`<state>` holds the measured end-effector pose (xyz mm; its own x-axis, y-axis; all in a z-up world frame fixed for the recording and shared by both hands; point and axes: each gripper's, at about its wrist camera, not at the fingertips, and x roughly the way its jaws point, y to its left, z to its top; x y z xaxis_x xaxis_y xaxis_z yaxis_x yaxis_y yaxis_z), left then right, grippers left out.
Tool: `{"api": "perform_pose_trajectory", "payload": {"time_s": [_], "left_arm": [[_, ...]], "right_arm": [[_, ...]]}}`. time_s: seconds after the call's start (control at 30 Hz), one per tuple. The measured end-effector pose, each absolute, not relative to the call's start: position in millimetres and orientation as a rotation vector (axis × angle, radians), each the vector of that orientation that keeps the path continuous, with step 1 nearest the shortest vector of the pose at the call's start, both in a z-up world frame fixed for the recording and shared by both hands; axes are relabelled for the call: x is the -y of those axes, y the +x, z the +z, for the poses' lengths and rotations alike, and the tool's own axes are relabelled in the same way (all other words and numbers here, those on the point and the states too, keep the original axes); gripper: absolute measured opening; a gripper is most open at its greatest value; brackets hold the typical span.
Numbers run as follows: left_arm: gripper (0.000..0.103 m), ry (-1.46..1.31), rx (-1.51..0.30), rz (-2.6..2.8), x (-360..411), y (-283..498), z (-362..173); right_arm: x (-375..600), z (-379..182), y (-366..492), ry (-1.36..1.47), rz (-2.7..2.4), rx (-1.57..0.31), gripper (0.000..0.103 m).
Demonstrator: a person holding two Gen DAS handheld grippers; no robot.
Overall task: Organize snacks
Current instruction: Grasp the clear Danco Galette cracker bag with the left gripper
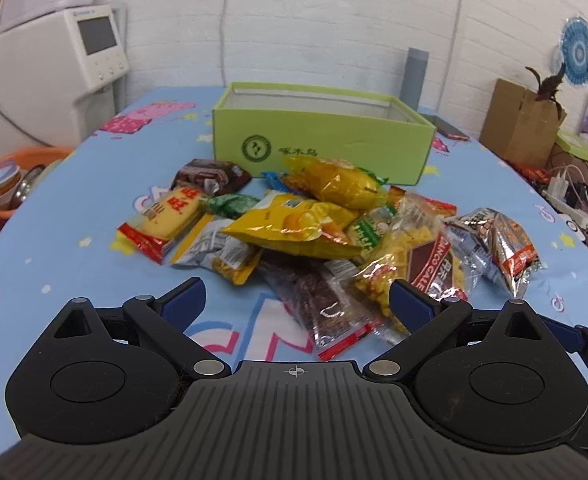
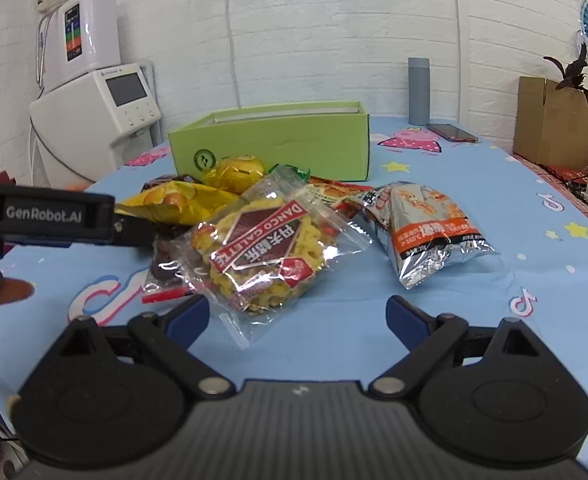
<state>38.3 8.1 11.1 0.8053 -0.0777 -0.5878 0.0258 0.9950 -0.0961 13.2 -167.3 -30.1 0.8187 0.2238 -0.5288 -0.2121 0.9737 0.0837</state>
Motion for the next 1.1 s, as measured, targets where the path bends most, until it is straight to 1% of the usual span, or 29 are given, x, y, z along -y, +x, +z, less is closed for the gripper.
{"api": "perform_pose_trajectory", "payload": {"time_s": [0.17, 0.33, 0.47, 0.53, 0.67, 0.7, 0.77, 0.8, 0.83, 1.0, 1.1], "left_arm": [[0.09, -0.038, -0.633, -0.112, 14, 53, 18], [0.092, 0.006, -0.659, -0.275, 27, 85, 27], [0.089, 0.056, -0.703, -0.369, 34, 114, 21], [0.085, 0.089, -0.711, -0.43, 37, 120, 17], [0.075, 0.167, -0.703, -0.481, 44, 123, 9], [0.07, 0.173, -0.708, -0.491, 46, 124, 7], [0.057, 0.154, -0.738, -0.531, 47, 126, 1], [0.048, 0.126, -0.77, -0.559, 47, 128, -2], [0.049, 0.109, -0.779, -0.559, 47, 127, -4], [0.049, 0.023, -0.806, -0.587, 47, 103, -4], [0.053, -0.049, -0.825, -0.597, 49, 89, -5]], "right_arm": [[168, -31, 27, 0.048, 0.262, -0.586, 0.093], [160, -30, 46, 0.062, 0.314, -0.602, 0.093], [156, -39, 68, 0.076, 0.326, -0.657, 0.093], [155, -46, 76, 0.083, 0.337, -0.69, 0.093], [156, -46, 82, 0.102, 0.345, -0.681, 0.094], [156, -46, 85, 0.114, 0.357, -0.682, 0.094], [155, -45, 89, 0.114, 0.378, -0.683, 0.094], [154, -45, 89, 0.109, 0.385, -0.678, 0.094], [153, -43, 88, 0.1, 0.395, -0.67, 0.093], [160, -35, 72, 0.081, 0.403, -0.648, 0.094], [171, -30, 57, 0.047, 0.411, -0.644, 0.094]]}}
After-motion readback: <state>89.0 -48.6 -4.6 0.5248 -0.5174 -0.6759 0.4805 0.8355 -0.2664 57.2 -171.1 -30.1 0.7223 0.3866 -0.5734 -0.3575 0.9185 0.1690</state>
